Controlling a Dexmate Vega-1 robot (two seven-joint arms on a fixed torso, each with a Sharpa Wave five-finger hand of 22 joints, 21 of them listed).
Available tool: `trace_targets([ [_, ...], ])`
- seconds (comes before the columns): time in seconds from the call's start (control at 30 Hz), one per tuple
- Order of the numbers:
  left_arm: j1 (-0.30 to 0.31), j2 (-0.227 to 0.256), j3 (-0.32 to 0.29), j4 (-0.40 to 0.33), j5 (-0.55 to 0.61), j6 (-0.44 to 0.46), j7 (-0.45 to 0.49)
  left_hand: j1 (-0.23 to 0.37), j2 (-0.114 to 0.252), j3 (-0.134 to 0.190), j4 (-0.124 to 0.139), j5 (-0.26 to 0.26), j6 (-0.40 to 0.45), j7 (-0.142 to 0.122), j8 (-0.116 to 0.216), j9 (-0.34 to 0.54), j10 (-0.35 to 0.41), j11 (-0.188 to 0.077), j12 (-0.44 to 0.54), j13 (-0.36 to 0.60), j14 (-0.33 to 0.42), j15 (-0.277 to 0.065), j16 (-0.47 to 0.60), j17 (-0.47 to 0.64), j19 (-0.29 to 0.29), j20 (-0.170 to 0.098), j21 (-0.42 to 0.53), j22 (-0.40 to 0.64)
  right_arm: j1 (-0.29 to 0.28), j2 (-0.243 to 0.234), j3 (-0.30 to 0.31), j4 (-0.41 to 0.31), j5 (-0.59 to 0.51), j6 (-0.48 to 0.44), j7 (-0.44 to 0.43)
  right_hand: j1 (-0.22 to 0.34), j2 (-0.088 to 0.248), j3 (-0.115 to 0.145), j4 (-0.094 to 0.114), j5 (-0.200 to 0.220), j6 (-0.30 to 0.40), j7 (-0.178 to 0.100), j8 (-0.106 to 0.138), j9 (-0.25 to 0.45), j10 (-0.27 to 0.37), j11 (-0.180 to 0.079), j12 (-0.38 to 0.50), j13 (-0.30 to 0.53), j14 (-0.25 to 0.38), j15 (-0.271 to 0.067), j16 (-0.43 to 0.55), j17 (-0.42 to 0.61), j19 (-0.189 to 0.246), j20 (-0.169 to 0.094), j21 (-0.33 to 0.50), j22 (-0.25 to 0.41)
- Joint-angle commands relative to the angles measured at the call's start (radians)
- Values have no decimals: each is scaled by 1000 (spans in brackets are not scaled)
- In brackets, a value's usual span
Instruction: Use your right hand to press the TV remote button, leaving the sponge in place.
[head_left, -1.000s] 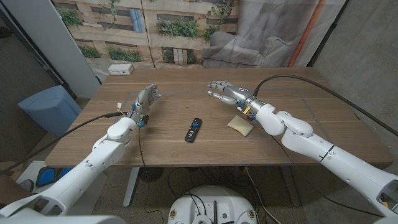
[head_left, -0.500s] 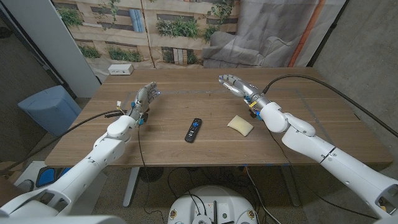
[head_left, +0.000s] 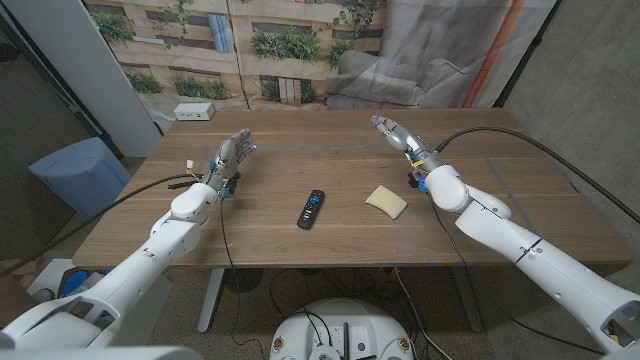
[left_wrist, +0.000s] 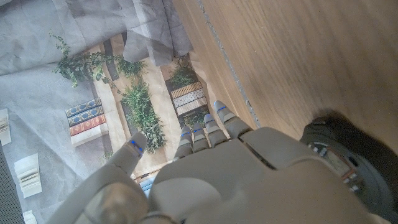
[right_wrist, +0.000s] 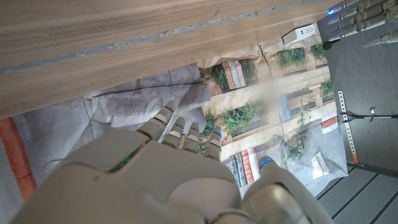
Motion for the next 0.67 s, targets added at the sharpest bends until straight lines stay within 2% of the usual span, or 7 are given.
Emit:
trace_targets([
  [0.03,-22,-14,12,28,10,0,7,8,80,7,-8,4,5,2,2,3,-1,5,1,3,-5,-1,-3,3,2,-1,5,3,5,14,29,56,150,-9,-26,6,68,0,-4,-1,2,4,0,4,14,2,6,3,2,2,-2,0,12,-2,-3,-1],
  [0.2,-32,-14,13,32,16,8,16,10,80,9,-10,4,5,3,2,3,-1,5,1,3,-4,-1,-3,2,2,-2,5,3,4,40,43,95,232,18,-35,6,67,0,-5,-1,-4,6,-3,3,16,3,5,3,3,4,-4,-2,13,2,-5,-1],
  [0.3,-50,-25,18,62,15,5,6,11,80,9,-12,4,7,3,2,3,1,5,2,3,-1,-2,-2,2,3,-1,5,3,-1,77,59,155,297,87,-53,7,66,0,-6,-1,-4,7,-3,3,18,3,3,3,20,0,0,-5,23,0,-3,-1],
  [0.53,-61,-54,28,86,3,3,-2,11,81,11,-14,4,11,5,3,3,5,6,3,3,1,-1,-1,3,4,-2,6,3,12,84,59,218,351,126,-57,9,63,0,-8,-1,-3,12,-2,3,34,12,4,3,42,3,3,-10,42,5,0,-1],
  [0.6,-63,-63,31,97,2,-9,-8,11,81,11,-14,3,11,5,3,3,5,7,3,3,1,0,-1,3,5,-2,6,3,10,119,78,282,398,182,-72,9,60,-1,-9,-1,-1,17,-1,3,35,14,4,3,43,4,2,-11,43,7,-1,-1],
  [0.67,-63,-66,30,101,2,-15,-7,11,81,12,-14,3,12,5,3,3,5,7,3,3,1,0,-1,3,5,-2,6,3,12,129,82,307,422,205,-71,9,55,-3,-11,-2,5,20,1,4,56,23,9,4,62,5,6,-15,51,13,-1,-1],
])
